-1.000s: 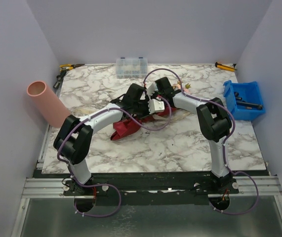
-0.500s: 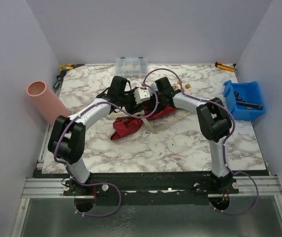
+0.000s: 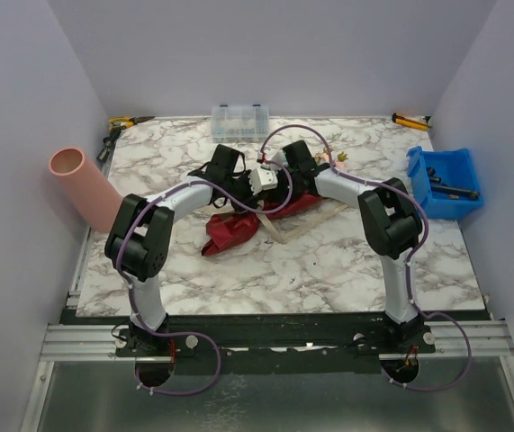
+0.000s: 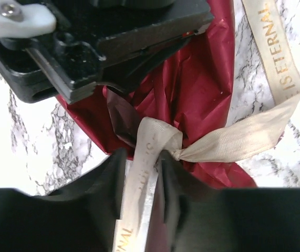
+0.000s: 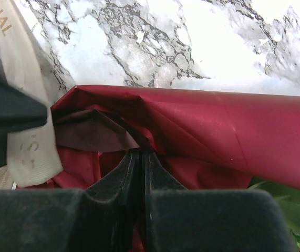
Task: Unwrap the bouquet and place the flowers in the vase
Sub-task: Untie the ribbon from the wrapping paper.
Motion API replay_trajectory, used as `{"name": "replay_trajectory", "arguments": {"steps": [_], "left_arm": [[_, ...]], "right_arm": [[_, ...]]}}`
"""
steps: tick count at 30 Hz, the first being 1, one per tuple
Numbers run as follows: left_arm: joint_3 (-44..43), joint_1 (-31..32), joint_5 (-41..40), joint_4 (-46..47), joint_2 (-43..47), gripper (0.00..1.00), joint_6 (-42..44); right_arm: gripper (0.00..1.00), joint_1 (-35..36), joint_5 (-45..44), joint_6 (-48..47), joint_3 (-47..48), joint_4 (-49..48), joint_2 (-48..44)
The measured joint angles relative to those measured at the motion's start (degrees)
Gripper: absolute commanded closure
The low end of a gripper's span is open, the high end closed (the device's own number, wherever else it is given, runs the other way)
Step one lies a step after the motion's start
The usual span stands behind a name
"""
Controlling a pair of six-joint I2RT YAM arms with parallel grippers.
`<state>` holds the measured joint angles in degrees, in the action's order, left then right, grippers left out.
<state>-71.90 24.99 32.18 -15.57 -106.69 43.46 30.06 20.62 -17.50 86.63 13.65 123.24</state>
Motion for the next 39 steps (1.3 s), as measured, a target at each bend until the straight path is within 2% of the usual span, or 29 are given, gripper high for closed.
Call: {"name": "replay_trajectory", "arguments": {"steps": [3, 13, 18, 22, 23, 25, 26, 34, 39], "left_arm": [[-0.46, -0.02, -0.37, -0.07, -0.09, 0.99, -0.17], [-1.7, -1.33, -0.57, 0.85, 1.95, 1.0, -4.35], [-1.51, -4.37, -1.29, 7.43, 6.25, 1.0, -11.1], [-1.09, -5.7, -2.6, 11.74, 8.02, 1.0, -13.35], [-0.83, -5.7, -2.62, 12.13, 8.02, 0.84, -13.4], [0.42, -5.79, -0.98, 11.56, 8.04, 0.47, -12.04], [0.87, -5.75, -0.2, 10.71, 8.04, 0.42, -11.3], [1.29, -3.67, 0.61, 4.68, 7.32, 0.4, -5.44], [-0.13, -3.54, 0.39, 2.62, 2.58, 0.38, -3.54]], "right_arm": [[0.9, 0.0, 0.0, -0.07, 0.0, 0.0, 0.0], [0.9, 0.02, -0.13, -0.15, 0.0, 0.0, 0.0], [0.9, 0.02, -0.26, -0.17, 0.0, 0.0, 0.0], [0.9, 0.04, -0.37, -0.28, 0.0, 0.0, 0.02], [0.9, 0.13, -0.42, -0.39, 0.0, 0.0, 0.02], [0.9, 0.22, -0.52, -0.59, 0.0, 0.0, 0.02], [0.9, 0.24, -0.61, -0.61, 0.0, 0.0, 0.02], [0.9, 0.26, -0.68, -0.63, 0.0, 0.0, 0.02], [0.9, 0.26, -0.68, -0.63, 0.0, 0.0, 0.02]]}}
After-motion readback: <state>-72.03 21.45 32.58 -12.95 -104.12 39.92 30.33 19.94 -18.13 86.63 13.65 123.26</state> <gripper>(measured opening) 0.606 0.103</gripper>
